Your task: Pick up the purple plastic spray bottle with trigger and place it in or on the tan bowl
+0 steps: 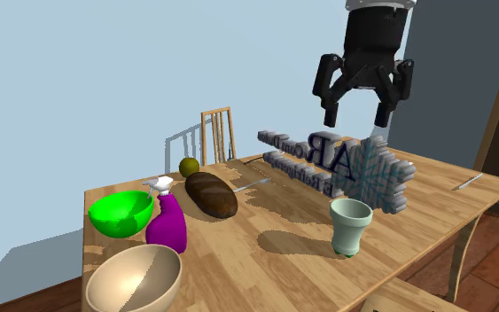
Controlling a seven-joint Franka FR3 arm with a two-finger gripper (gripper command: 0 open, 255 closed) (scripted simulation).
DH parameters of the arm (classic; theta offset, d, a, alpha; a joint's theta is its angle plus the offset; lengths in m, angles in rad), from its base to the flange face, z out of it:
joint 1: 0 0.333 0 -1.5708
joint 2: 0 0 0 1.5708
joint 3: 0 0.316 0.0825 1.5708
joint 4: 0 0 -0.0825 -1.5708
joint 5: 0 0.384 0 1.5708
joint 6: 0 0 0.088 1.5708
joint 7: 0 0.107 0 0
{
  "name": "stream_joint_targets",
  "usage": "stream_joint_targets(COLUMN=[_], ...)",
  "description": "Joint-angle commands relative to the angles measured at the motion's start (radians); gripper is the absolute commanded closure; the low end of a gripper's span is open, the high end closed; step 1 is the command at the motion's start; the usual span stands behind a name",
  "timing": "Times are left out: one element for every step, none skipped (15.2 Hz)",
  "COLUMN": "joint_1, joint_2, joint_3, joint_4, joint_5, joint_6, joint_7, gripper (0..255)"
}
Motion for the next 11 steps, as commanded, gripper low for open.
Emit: stream_joint_targets(joint_1=[0.0, 0.001, 0.001, 0.001, 0.001, 0.002, 0.002, 0.001, 0.001, -0.001, -0.004], joint_2=[0.0, -0.004, -0.005, -0.004, -0.001, 0.004, 0.011, 0.021, 0.033, 0.048, 0.064], joint_3=[0.0, 0.028, 0.056, 0.085, 0.114, 0.143, 0.172, 0.202, 0.232, 0.262, 0.292], joint_4=[0.0, -0.018, -0.034, -0.048, -0.06, -0.071, -0.08, -0.086, -0.091, -0.094, -0.095], joint_5=[0.0, 0.013, 0.025, 0.038, 0.05, 0.061, 0.072, 0.083, 0.092, 0.1, 0.107], joint_6=[0.0, 0.021, 0.043, 0.064, 0.087, 0.109, 0.132, 0.155, 0.178, 0.202, 0.225], joint_7=[0.0, 0.039, 0.079, 0.118, 0.157, 0.196, 0.235, 0.275, 0.314, 0.354, 0.394], gripper=[0, 0, 0, 0, 0, 0, 0, 0, 0, 0, 0])
